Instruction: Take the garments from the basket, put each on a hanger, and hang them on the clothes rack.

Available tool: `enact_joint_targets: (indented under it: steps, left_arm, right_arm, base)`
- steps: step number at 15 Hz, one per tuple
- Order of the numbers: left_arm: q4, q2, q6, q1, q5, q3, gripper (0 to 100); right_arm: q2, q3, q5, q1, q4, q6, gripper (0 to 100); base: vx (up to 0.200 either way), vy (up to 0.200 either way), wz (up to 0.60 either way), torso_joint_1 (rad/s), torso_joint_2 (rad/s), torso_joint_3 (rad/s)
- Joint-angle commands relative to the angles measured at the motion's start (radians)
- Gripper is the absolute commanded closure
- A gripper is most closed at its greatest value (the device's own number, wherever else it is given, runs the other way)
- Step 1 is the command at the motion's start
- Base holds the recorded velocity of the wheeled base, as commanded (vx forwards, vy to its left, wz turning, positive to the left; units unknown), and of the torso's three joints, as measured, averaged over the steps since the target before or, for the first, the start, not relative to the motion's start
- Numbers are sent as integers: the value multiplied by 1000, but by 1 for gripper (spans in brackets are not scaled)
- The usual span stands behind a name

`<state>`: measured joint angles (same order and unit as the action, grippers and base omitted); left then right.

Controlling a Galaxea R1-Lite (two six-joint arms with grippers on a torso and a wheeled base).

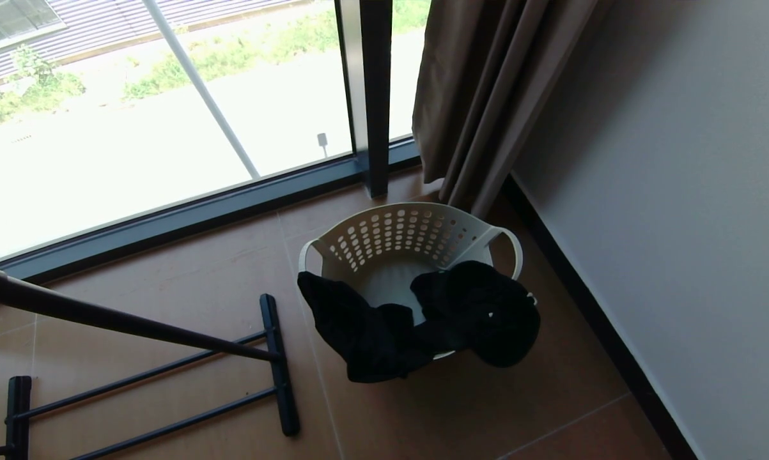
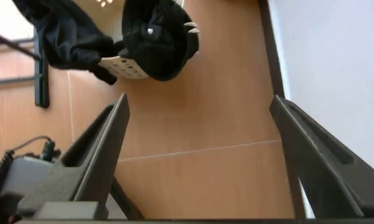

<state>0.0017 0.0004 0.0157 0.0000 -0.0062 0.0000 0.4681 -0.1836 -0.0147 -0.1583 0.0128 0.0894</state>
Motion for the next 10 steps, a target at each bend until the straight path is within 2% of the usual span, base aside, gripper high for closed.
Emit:
enact_joint_targets:
  steps: [1, 2, 4, 5, 7, 9, 10]
  left_arm:
    - [0, 0, 0, 0, 0, 0, 0]
    - [0, 0, 0, 0, 0, 0, 0]
    - [0, 0, 0, 0, 0, 0, 0]
    - [0, 1, 1, 0, 0, 0, 0]
    - [1, 3, 4, 0, 0, 0, 0]
    - [0, 1, 3, 0, 0, 0, 0]
    - [0, 1, 3, 0, 0, 0, 0]
  right_arm:
    - [428, -188, -16, -53, 19, 174, 0]
    - [578, -260, -31, -70, 21, 343, 0]
    - [713, -353, -31, -144, 21, 550, 0]
    - [765, -387, -31, -156, 18, 615, 0]
    - [972, -491, -28, -193, 24, 805, 0]
    - [1115, -588, 4, -221, 26, 900, 0]
    - [1170, -642, 30, -233, 26, 917, 0]
  base:
    - [0, 0, 0, 0, 0, 0]
    - [0, 0, 0, 0, 0, 0]
    - [0, 0, 0, 0, 0, 0]
    - [0, 0, 0, 0, 0, 0]
    - [0, 0, 0, 0, 0, 0]
    - [0, 0, 0, 0, 0, 0]
    - [0, 0, 0, 0, 0, 0]
